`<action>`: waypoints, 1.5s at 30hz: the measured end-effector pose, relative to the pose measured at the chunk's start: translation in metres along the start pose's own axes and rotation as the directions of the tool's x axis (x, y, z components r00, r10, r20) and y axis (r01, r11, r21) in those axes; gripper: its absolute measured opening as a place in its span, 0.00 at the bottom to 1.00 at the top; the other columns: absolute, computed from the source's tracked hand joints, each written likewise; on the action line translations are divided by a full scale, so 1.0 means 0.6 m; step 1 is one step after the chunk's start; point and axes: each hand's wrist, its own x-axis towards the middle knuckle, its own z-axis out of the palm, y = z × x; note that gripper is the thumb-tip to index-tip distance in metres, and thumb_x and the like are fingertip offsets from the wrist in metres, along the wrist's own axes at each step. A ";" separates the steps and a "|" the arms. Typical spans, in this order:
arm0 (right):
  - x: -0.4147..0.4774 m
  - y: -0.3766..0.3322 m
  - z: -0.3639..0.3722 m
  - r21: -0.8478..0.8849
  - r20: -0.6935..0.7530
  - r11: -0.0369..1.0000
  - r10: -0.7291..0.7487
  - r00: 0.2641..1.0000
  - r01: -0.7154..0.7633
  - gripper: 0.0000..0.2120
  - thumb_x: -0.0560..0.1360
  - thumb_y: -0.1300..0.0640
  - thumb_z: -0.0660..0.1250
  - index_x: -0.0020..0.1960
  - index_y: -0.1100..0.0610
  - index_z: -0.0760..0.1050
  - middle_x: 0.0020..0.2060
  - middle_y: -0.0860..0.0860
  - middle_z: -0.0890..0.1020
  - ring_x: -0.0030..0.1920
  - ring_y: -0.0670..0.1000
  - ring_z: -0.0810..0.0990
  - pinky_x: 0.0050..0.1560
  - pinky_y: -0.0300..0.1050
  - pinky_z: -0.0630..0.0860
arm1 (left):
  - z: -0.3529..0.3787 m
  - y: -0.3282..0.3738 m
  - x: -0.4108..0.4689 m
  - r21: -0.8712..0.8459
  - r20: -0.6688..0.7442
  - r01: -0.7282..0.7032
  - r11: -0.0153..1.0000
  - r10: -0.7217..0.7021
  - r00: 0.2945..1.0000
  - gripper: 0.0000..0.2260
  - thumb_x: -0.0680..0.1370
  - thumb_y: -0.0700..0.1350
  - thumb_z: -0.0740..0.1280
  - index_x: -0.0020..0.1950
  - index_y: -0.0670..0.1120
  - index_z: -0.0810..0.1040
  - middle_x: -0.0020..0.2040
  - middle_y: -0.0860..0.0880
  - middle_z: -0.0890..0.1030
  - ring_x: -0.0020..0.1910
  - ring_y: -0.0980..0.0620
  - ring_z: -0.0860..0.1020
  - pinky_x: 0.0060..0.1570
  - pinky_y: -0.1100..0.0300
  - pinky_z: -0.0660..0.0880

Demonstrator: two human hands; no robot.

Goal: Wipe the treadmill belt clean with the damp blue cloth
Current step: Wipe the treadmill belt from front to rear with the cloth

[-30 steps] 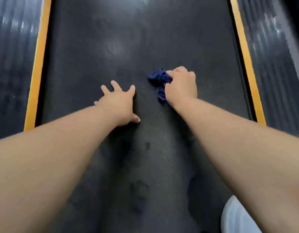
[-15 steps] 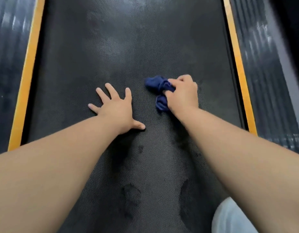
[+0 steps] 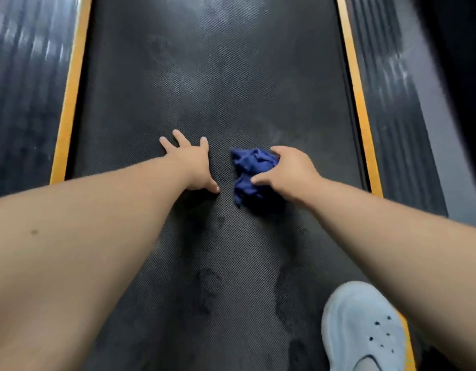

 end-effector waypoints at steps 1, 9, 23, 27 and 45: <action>-0.006 -0.015 -0.016 -0.014 0.001 0.999 -0.030 1.000 0.030 0.23 0.62 0.50 0.77 0.54 0.58 0.78 0.51 0.54 0.82 0.52 0.55 0.80 0.48 0.44 0.75 | -0.014 0.004 -0.008 0.005 0.002 -0.024 1.000 0.024 1.000 0.50 0.66 0.63 0.74 0.78 0.47 0.49 0.75 0.31 0.49 0.72 0.27 0.52 0.68 0.36 0.57; -0.038 -0.071 -0.188 0.126 0.073 0.989 -0.087 0.994 0.077 0.21 0.62 0.59 0.79 0.51 0.58 0.76 0.47 0.54 0.82 0.47 0.54 0.82 0.49 0.51 0.80 | -0.095 0.075 -0.086 -0.990 0.060 0.013 0.143 0.331 0.942 0.10 0.76 0.44 0.57 0.52 0.48 0.75 0.47 0.45 0.77 0.44 0.46 0.77 0.51 0.43 0.77; 0.016 0.015 -0.163 0.747 0.276 0.649 -0.106 0.955 -0.143 0.11 0.74 0.64 0.68 0.56 0.63 0.77 0.52 0.61 0.82 0.50 0.58 0.83 0.48 0.50 0.81 | -0.059 0.097 -0.053 -0.956 -0.229 -0.225 0.188 0.003 0.974 0.03 0.77 0.46 0.65 0.48 0.50 0.78 0.43 0.51 0.81 0.38 0.52 0.77 0.36 0.59 0.74; 0.053 0.037 -0.149 0.688 0.267 0.713 -0.077 0.961 -0.134 0.11 0.73 0.64 0.69 0.55 0.66 0.78 0.53 0.65 0.81 0.49 0.59 0.81 0.55 0.56 0.76 | -0.062 0.077 -0.021 -0.905 -0.293 -0.238 0.351 -0.111 0.950 0.05 0.74 0.46 0.65 0.45 0.50 0.81 0.40 0.50 0.80 0.42 0.47 0.79 0.44 0.54 0.78; 0.068 0.130 -0.096 -0.142 0.014 0.939 -0.315 0.949 0.314 0.18 0.71 0.48 0.66 0.61 0.47 0.77 0.60 0.46 0.79 0.62 0.50 0.75 0.61 0.45 0.72 | -0.002 0.075 0.006 -0.196 -0.425 -0.348 0.917 0.241 0.873 0.25 0.76 0.53 0.64 0.73 0.57 0.65 0.77 0.52 0.59 0.75 0.47 0.58 0.71 0.52 0.59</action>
